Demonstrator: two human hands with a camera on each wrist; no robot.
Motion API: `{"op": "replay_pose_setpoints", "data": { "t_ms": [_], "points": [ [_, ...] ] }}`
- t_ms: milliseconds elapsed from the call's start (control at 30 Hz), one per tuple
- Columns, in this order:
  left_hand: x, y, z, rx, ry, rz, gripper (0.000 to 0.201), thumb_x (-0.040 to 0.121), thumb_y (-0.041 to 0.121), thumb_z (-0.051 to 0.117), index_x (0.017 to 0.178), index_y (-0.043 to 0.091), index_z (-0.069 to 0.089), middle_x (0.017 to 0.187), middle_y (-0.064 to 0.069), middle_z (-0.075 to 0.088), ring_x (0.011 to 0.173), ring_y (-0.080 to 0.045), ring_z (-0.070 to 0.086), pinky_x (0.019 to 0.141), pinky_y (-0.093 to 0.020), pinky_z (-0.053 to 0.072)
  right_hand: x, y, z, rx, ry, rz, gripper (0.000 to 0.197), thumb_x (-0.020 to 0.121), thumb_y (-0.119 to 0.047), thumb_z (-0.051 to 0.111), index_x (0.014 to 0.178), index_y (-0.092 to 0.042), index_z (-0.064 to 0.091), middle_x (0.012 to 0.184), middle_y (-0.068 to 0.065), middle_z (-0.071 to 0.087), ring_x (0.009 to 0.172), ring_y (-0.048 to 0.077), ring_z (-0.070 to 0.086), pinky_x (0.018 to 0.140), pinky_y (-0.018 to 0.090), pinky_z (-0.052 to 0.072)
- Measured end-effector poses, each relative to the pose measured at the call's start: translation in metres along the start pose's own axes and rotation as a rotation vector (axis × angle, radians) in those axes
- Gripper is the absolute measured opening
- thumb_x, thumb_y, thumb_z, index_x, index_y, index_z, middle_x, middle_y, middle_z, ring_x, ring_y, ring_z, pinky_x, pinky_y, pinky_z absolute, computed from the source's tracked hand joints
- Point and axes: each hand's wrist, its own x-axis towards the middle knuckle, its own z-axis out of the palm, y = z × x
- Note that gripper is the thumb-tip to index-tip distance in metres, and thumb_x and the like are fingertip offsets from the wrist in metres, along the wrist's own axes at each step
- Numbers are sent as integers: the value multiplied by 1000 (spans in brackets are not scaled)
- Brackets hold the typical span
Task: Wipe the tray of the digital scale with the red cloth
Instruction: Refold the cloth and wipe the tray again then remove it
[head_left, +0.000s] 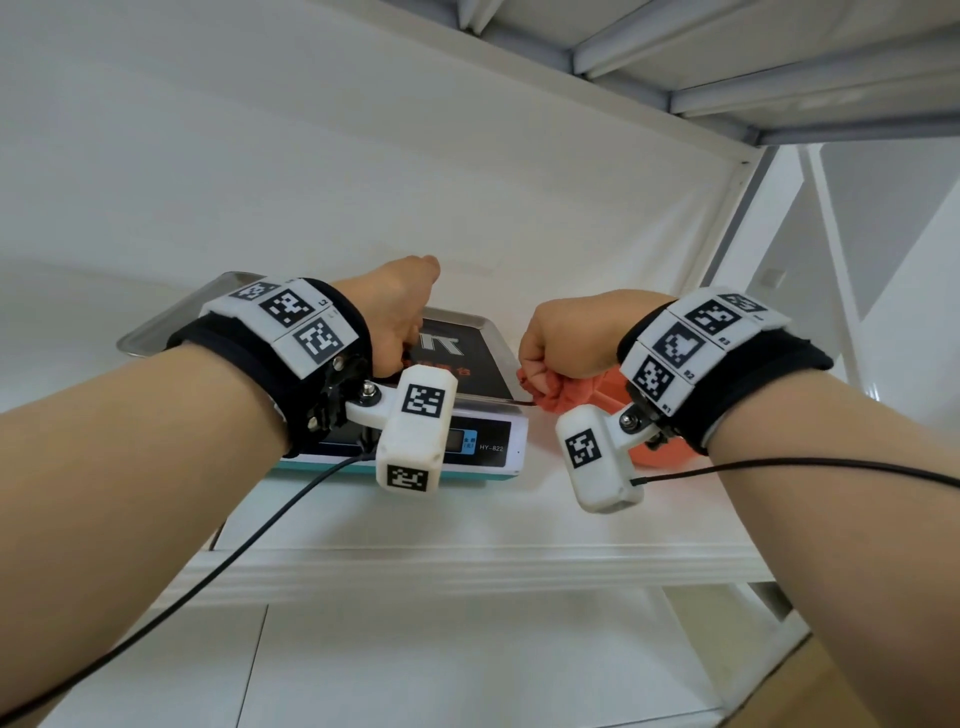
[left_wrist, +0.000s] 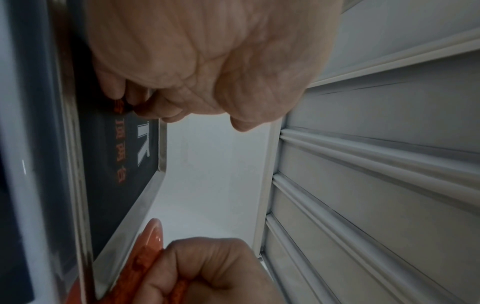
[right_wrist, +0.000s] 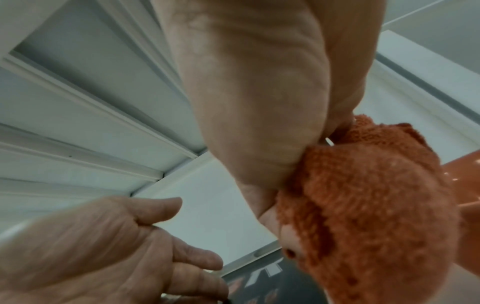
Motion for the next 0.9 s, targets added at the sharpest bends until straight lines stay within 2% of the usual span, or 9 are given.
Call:
{"op": "replay_pose_setpoints", "data": {
  "t_ms": [100,233,333,400,500,567,667,800,900],
  "points": [
    [0,3,0,5,-35,-18,66,102,49,20,150,4,19,129,-18,48,69,-26,47,31,-28,45,-6,5,-5,55,36,7,34,78,19,45,60,-6,60,79,13,64,73,24,57,57,23,53],
    [11,5,-3,-76,-69,-64,75,98,56,21,153,5,15,157,-19,21,138,-35,30,80,-45,42,-12,4,-9,245,147,-6,36,79,17,40,65,-8,62,59,2,65,57,18,56,44,18,47],
    [20,4,-6,-102,-72,-45,75,95,57,24,152,8,21,154,-20,28,140,-38,28,104,-55,34,-10,4,-13,497,163,-23,43,82,16,38,64,-12,65,81,13,66,70,27,60,73,42,57],
    [20,5,-5,-107,-93,-15,75,95,58,24,151,9,25,152,-20,33,138,-37,30,98,-50,38,-9,2,-13,626,118,-22,40,88,13,40,70,-13,66,90,16,63,64,27,62,74,43,59],
    [17,6,-3,-103,-154,-3,77,94,61,25,146,4,34,141,-22,46,130,-35,39,73,-45,43,-8,0,-14,792,53,-35,36,95,7,40,82,-13,66,82,16,60,48,27,65,51,32,58],
    [17,7,-3,-105,-177,3,78,94,63,26,141,2,40,126,-20,57,117,-33,48,63,-42,41,-6,1,-14,885,-1,-56,48,91,15,34,84,-17,69,80,18,64,53,30,67,59,39,59],
    [18,8,-2,-123,-213,23,78,95,62,25,143,2,38,119,-20,62,107,-32,52,62,-43,41,-4,5,-14,968,-1,-93,62,77,23,21,73,-17,69,66,15,63,50,30,66,71,44,55],
    [19,11,5,-148,-243,18,76,95,61,26,139,1,41,112,-21,66,112,-34,53,66,-45,42,-11,10,-18,1057,61,-47,70,80,24,15,115,-12,64,92,24,66,61,34,74,54,41,61],
    [17,15,13,-161,-280,14,72,97,59,27,139,2,40,117,-22,64,123,-35,48,81,-48,42,-19,21,-21,1098,127,6,66,85,21,17,122,-11,61,93,23,65,58,31,74,53,40,61]
  ]
}}
